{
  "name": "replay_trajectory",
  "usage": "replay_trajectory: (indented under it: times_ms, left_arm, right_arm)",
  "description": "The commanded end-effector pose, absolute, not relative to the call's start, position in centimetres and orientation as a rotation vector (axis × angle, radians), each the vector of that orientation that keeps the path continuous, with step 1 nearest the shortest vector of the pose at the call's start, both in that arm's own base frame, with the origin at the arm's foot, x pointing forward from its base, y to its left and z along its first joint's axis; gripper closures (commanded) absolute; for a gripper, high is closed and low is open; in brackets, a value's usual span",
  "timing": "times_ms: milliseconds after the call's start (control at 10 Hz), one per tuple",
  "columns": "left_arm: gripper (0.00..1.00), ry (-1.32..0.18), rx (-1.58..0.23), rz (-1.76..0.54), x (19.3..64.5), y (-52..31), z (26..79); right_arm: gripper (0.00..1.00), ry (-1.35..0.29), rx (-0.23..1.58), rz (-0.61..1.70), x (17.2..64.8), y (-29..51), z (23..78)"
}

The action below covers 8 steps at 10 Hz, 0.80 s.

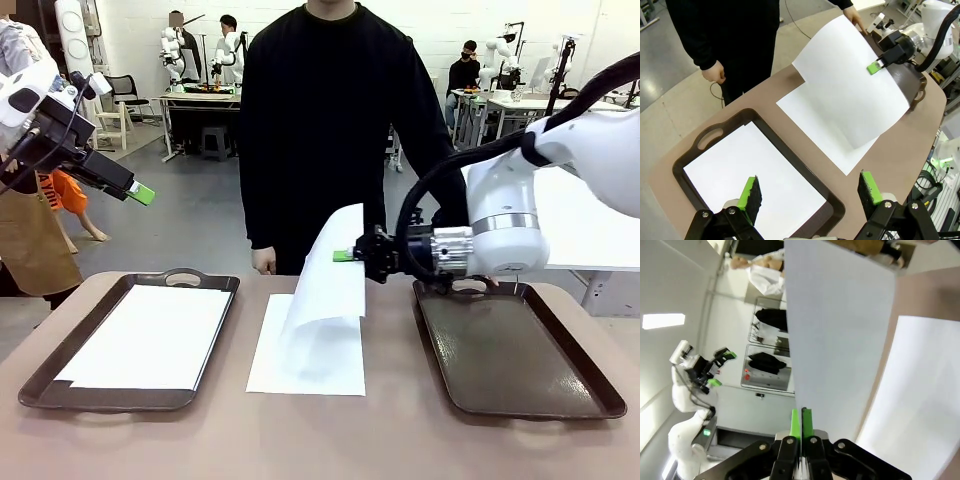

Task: Sort the A4 documents.
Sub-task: Place the A4 Paper in the designated Handle tray.

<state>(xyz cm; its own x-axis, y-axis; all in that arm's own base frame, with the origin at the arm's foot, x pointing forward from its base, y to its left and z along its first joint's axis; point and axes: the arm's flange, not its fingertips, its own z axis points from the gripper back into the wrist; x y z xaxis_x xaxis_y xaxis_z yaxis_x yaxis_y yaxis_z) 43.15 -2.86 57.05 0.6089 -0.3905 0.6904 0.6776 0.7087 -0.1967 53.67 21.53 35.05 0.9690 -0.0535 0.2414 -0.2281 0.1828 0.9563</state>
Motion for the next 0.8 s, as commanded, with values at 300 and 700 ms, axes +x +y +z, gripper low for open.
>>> replay_trajectory:
  times_ms: [300, 700]
  left_arm:
    - [0.00, -0.671, -0.475, -0.655, 43.2, -2.7, 57.0]
    - [0.00, -0.671, -0.475, -0.655, 43.2, -2.7, 57.0]
  right_arm:
    - [0.99, -0.244, 1.293, 0.149, 50.8, 8.1, 36.4]
    - [0.99, -0.174, 1.186, 0.135, 52.5, 1.9, 34.5]
